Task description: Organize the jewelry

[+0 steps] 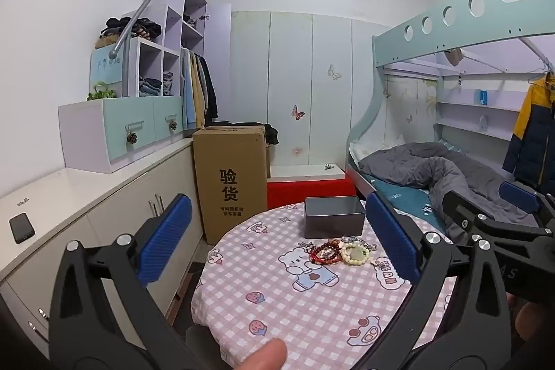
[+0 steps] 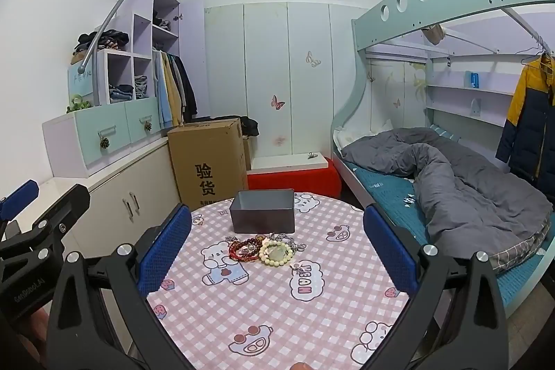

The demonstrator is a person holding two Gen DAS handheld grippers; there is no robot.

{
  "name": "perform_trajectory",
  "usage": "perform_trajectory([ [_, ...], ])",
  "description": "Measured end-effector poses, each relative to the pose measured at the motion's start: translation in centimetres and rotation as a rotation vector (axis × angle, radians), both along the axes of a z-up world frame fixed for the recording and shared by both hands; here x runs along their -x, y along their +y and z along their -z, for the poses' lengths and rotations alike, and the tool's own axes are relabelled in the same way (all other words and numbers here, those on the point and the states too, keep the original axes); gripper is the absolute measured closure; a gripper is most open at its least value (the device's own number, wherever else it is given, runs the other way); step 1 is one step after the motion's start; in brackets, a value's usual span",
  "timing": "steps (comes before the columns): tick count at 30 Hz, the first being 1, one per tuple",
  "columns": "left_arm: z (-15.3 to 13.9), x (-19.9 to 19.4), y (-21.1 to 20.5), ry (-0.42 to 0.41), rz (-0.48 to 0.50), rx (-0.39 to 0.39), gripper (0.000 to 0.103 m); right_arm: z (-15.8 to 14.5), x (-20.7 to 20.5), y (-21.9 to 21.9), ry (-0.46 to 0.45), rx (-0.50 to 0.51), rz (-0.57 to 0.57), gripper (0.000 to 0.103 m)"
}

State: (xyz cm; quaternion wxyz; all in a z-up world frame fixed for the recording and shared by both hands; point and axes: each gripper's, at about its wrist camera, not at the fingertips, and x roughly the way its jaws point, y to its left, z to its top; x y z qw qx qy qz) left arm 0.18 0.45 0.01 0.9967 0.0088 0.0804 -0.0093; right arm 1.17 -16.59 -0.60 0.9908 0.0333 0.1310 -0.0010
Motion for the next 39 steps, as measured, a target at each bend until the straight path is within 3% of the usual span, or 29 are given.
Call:
perform_trajectory([
  [39, -0.3, 0.1, 0.5, -0.024, 0.015, 0.025, 0.005, -0.7, -0.7, 0.1, -0.052, 0.031, -0.009, 0.008],
])
